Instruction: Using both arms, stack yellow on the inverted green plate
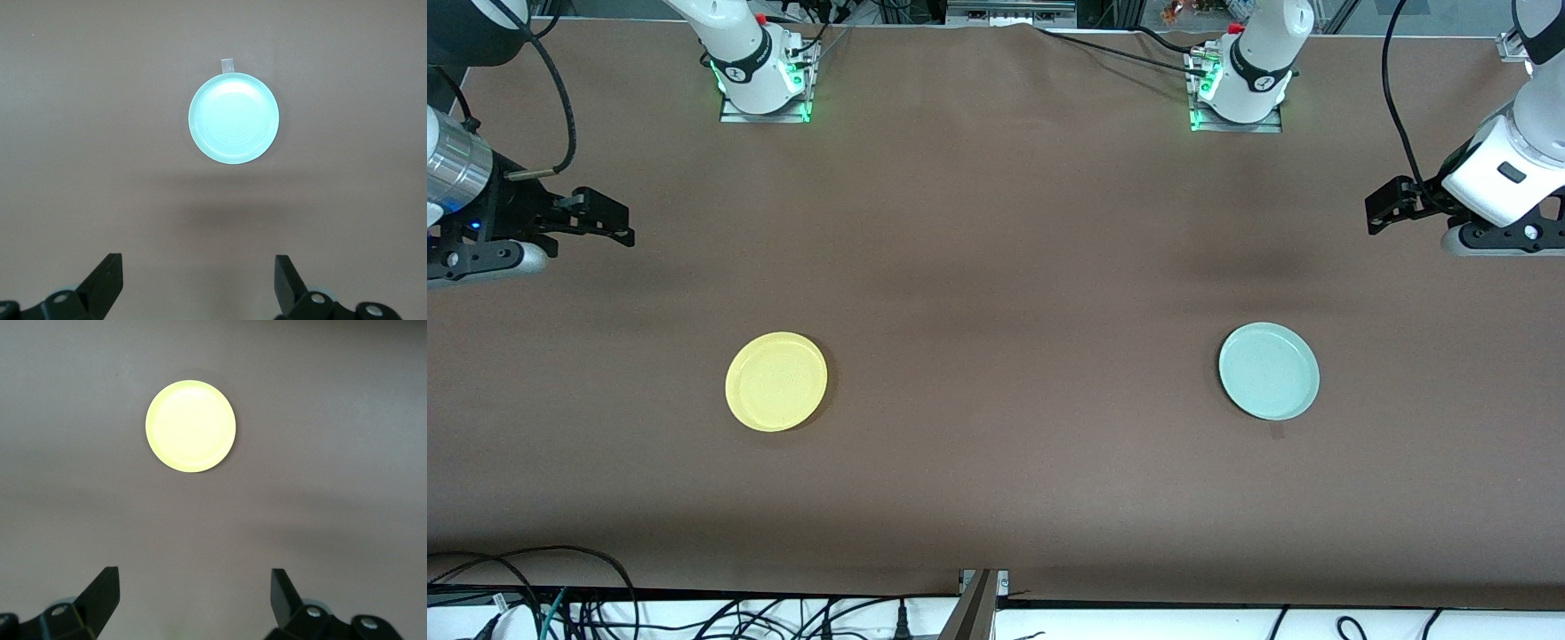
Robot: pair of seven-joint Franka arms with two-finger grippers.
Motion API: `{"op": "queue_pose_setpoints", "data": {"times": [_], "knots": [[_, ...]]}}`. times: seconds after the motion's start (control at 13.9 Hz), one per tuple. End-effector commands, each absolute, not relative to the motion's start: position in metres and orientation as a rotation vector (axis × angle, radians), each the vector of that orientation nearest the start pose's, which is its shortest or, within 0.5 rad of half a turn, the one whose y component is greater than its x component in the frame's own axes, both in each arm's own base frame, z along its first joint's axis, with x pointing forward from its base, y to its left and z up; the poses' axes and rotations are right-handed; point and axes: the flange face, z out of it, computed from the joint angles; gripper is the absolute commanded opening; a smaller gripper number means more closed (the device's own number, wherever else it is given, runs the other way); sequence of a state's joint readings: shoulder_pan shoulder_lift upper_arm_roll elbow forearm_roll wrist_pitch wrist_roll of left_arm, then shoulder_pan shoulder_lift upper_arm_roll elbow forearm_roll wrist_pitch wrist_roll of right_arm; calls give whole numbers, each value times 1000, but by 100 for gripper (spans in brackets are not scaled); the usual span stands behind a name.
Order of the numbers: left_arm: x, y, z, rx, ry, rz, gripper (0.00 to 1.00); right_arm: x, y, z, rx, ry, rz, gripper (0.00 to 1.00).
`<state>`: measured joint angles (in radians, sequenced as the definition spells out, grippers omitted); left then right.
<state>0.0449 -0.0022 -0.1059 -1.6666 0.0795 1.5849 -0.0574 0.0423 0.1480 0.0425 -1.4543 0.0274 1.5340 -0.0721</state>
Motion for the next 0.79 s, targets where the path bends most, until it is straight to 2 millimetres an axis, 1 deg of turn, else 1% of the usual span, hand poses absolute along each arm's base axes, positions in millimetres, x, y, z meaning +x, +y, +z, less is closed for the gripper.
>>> {"op": "queue_pose_setpoints", "data": {"times": [0.0,0.29,0.36,0.5,0.72], "knots": [[553,-24,586,-3082,36,129,100,586,51,593,-3100,-300,109,100],[553,-24,586,-3082,34,131,100,585,51,597,-3094,-295,97,100],[553,-23,586,-3082,29,131,100,583,50,601,-3094,-295,88,100],[557,-19,576,-3081,18,169,100,583,49,600,-3095,-291,90,100],[563,-19,562,-3074,21,218,100,586,50,597,-3093,-292,85,100]]}}
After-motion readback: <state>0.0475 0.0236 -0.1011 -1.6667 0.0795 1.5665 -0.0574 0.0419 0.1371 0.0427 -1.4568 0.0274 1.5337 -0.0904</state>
